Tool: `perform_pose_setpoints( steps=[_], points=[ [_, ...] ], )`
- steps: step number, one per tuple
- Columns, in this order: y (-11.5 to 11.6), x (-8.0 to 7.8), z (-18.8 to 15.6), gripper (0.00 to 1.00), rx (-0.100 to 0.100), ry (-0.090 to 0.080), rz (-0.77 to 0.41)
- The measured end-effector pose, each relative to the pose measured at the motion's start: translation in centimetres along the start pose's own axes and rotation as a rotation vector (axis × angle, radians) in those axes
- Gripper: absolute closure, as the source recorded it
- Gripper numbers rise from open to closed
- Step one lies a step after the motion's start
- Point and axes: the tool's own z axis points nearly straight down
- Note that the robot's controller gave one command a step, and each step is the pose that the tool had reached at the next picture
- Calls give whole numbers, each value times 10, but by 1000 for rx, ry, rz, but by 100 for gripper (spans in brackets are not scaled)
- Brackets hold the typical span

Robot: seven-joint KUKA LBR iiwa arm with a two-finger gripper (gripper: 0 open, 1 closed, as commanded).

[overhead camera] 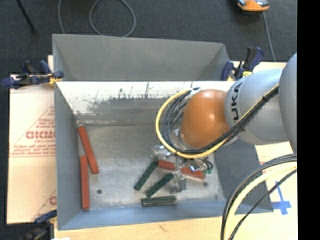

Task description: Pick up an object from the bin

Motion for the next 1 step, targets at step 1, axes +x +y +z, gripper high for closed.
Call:
perform_pose_setpoints(
  steps=[1],
  points=[
    [0,-2,-2,100,1,-5,1]
  ],
)
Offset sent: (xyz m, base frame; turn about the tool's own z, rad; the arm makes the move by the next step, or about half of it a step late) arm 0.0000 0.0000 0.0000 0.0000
